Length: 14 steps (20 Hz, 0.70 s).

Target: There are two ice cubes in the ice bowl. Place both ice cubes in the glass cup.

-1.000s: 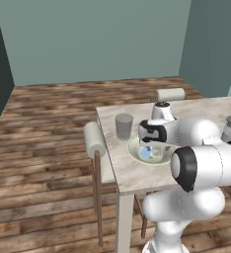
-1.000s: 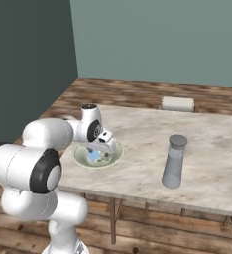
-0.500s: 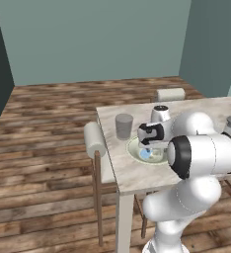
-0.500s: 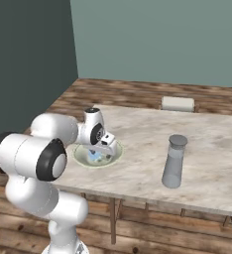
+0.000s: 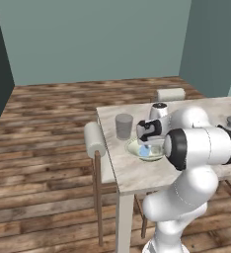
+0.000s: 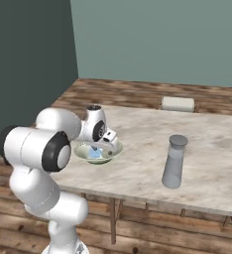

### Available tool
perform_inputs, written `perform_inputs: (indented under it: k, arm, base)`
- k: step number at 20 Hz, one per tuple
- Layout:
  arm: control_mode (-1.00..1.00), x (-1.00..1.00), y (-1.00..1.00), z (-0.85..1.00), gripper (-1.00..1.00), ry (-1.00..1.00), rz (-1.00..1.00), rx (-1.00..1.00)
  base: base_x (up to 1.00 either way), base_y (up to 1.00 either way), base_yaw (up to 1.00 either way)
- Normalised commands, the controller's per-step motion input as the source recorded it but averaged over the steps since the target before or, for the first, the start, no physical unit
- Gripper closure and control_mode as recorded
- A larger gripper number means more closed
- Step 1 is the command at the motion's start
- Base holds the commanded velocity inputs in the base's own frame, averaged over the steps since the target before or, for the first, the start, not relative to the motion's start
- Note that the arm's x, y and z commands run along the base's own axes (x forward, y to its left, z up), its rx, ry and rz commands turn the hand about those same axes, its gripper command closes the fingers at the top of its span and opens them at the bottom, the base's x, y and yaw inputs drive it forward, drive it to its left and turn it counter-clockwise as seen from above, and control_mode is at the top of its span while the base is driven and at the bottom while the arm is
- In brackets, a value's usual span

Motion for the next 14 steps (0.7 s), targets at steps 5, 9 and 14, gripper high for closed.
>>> perform_inputs:
  k: [5,9,14]
  arm:
    - [-1.0,0.05,-0.05,-0.21,-1.0,0.01,0.0,0.0]
    - [-1.0,-0.07,-0.1,-0.51,-1.0,0.04,0.0,0.0]
    - [-1.0,-0.04,-0.02,-0.27,-1.0,0.05,0.0,0.0]
  base:
    - [0.0,0.0,0.0]
    - [0.0,0.0,0.0]
    - [0.0,0.0,0.0]
